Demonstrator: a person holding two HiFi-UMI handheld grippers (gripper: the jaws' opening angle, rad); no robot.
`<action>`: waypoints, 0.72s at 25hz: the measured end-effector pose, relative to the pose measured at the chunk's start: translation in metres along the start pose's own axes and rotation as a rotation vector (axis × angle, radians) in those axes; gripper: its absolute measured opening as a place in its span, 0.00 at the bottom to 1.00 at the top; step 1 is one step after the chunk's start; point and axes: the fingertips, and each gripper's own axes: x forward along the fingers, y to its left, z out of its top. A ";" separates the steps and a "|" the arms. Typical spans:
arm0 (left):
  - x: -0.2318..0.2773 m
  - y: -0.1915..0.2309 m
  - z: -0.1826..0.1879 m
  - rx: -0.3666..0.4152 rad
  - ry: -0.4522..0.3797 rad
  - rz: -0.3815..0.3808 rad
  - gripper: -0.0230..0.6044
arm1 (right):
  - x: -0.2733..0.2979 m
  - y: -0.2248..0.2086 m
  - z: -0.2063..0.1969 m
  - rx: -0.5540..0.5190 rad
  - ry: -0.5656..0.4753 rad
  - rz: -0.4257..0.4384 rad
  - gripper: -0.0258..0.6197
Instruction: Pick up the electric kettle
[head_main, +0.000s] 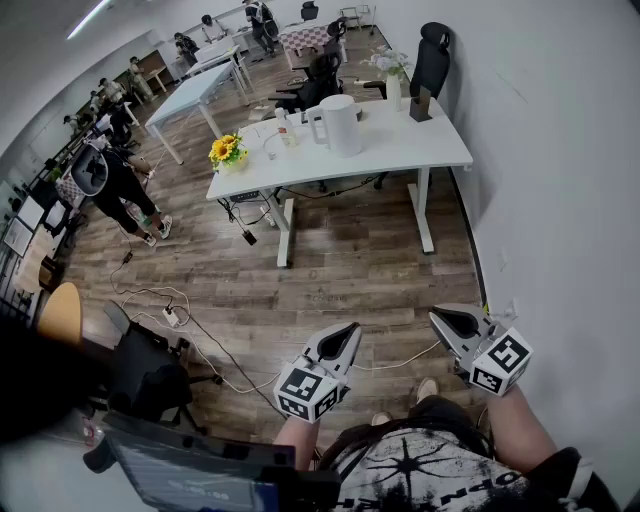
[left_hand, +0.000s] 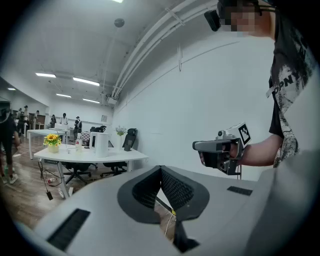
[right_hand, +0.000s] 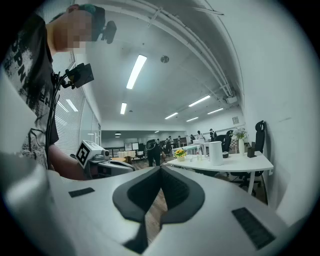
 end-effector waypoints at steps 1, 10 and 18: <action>-0.001 0.000 0.001 0.003 -0.005 0.003 0.05 | 0.000 0.001 0.000 -0.002 0.002 0.000 0.07; -0.007 0.003 0.005 0.015 -0.031 0.009 0.05 | 0.002 0.007 0.002 0.019 -0.025 -0.005 0.07; -0.014 0.017 -0.002 0.007 -0.036 0.017 0.05 | 0.014 0.016 -0.006 0.023 -0.017 -0.007 0.07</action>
